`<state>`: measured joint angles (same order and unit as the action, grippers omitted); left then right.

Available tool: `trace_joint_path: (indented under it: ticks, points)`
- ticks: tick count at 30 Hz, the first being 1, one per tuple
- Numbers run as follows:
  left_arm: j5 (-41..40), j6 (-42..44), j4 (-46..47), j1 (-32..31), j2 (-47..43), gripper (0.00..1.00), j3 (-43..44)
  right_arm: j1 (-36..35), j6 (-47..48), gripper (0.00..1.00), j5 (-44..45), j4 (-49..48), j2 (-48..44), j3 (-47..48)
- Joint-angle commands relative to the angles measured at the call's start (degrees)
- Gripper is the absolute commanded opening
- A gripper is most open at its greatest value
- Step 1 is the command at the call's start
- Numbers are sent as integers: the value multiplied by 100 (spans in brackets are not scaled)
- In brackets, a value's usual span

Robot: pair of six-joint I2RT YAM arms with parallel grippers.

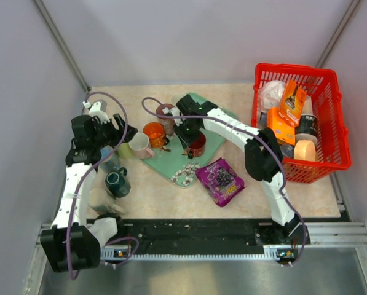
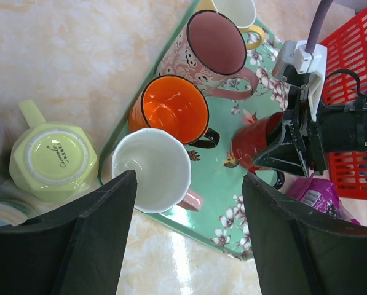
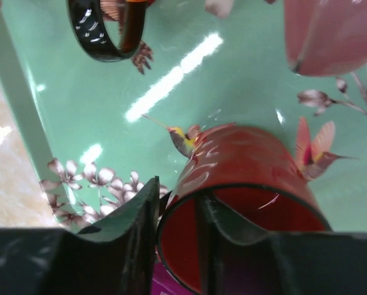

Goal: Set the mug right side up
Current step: Place the cup on the tray.

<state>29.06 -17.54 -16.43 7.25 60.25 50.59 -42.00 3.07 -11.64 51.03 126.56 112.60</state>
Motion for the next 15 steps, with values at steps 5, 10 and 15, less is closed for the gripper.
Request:
trace_joint_path:
  ticks: [5, 10, 15]
  points:
    - [21, -109, 289, 102, -171, 74, 197, 42, 659, 3, 232, 21, -299, 192]
    - [47, -162, 280, 102, -154, 74, 241, 323, 1660, 0, 390, 144, -282, 491]
    - [47, -162, 307, 102, -110, 74, 259, 789, 2548, 0, 452, 136, -185, 912]
